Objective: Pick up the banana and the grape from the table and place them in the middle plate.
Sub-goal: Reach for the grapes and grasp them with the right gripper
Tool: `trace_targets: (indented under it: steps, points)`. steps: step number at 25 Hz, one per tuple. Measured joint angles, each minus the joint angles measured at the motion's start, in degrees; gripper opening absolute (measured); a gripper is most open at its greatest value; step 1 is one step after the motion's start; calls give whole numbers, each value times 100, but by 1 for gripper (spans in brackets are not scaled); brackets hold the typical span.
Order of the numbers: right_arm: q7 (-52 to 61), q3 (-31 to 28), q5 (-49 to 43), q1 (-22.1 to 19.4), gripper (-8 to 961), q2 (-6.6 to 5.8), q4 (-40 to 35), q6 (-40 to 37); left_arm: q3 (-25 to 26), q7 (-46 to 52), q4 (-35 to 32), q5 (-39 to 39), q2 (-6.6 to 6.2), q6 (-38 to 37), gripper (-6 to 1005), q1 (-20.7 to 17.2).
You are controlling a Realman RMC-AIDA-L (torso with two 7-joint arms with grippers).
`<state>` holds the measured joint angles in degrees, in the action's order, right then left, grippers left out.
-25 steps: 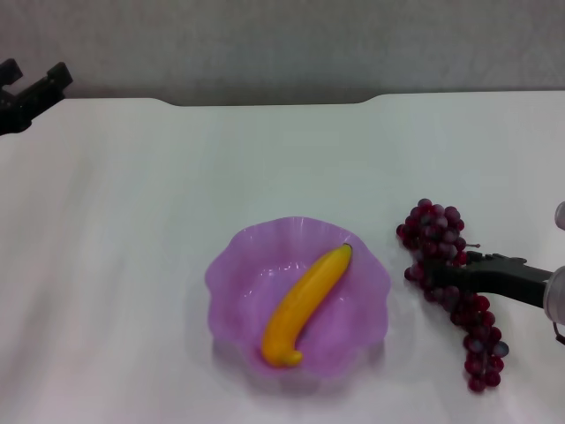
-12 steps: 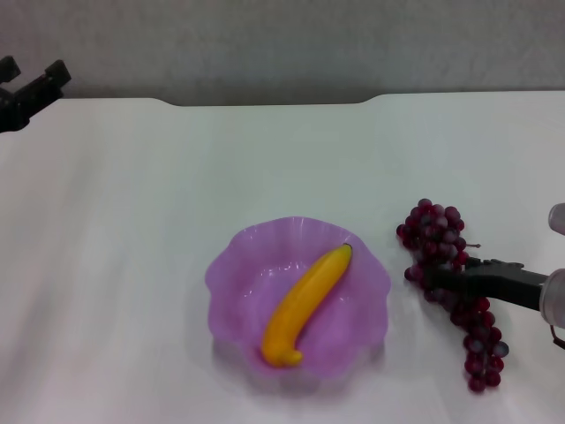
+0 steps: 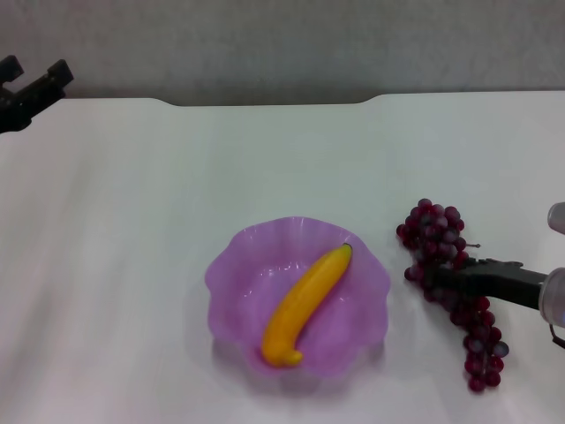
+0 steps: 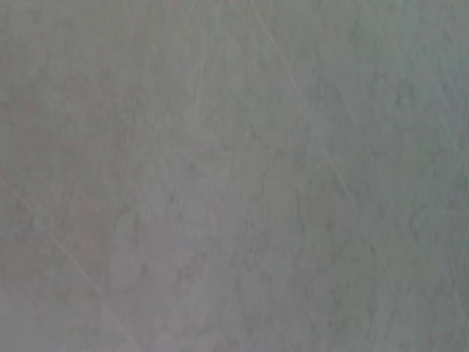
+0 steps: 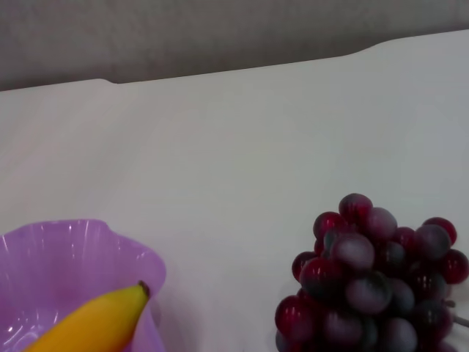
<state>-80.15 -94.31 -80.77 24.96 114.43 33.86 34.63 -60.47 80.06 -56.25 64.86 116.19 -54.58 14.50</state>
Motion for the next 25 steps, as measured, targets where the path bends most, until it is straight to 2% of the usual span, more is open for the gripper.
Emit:
trace_targets:
  steps: [5, 10, 16, 25]
  points:
    - [-20, 0, 12, -9, 720, 0, 37, -2, 0, 1, -26, 0, 0, -11, 876, -4]
    - [-36, -8, 6, -30, 508, 0, 64, 3, 0, 15, -64, 0, 6, -40, 876, -14]
    - [-48, 12, 1, -20, 409, 0, 68, 18, 0, 24, -74, 0, 9, -67, 876, -17]
    - [-52, 16, -89, -17, 352, 0, 68, 24, 4, 36, -81, 0, 9, -131, 876, -20]
